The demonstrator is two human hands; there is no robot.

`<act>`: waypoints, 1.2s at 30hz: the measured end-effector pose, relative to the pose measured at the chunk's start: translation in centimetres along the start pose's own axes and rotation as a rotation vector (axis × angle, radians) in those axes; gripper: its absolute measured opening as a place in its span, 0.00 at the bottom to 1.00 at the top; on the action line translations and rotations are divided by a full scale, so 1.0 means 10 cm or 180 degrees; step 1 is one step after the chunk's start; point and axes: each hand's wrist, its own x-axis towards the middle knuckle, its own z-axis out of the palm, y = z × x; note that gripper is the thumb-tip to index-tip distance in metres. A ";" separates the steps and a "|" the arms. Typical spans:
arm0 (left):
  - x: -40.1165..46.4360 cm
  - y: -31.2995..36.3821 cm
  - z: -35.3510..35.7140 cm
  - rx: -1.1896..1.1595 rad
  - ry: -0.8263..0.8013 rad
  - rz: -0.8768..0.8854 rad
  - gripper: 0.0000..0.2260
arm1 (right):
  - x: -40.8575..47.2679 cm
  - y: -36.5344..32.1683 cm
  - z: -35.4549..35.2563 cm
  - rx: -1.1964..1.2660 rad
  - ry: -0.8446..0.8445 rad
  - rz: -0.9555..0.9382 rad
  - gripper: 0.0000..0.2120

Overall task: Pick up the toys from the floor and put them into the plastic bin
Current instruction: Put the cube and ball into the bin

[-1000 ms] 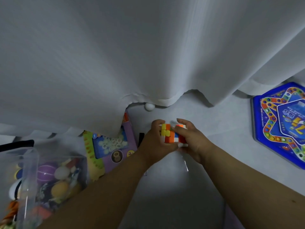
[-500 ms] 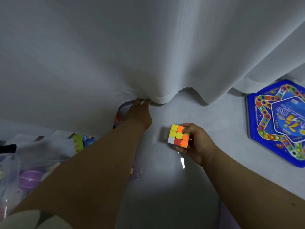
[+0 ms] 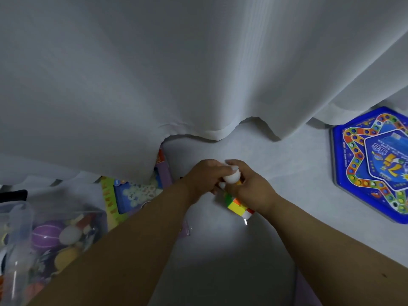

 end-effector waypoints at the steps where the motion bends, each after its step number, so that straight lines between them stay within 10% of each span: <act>1: -0.03 0.01 0.01 -0.0006 -0.0031 -0.0014 0.09 | -0.02 -0.01 0.01 -0.0044 -0.0008 -0.0078 0.17; 6: -0.05 0.01 -0.29 -0.0047 0.0512 -0.0104 0.09 | -0.01 0.03 -0.01 0.0036 0.0145 -0.0133 0.11; 9: -0.05 -0.22 -0.56 0.1855 0.1622 0.0005 0.03 | 0.02 0.04 -0.03 0.0404 0.0256 -0.0019 0.11; 15: 0.00 -0.68 -0.38 0.3950 0.1413 -0.0235 0.15 | 0.02 0.08 0.01 0.0509 0.0317 0.0075 0.10; 21: 0.03 -0.71 -0.39 0.3304 0.1653 -0.0124 0.15 | 0.01 0.07 0.00 0.0537 0.0302 0.0101 0.11; 29: -0.25 -0.31 -0.25 0.0139 0.1133 -0.0128 0.07 | -0.06 -0.05 -0.01 0.0708 0.0243 0.0159 0.11; 36: -0.80 0.10 -0.33 -0.0331 0.0957 -0.0200 0.05 | -0.31 -0.36 0.01 0.0772 0.0214 0.0124 0.14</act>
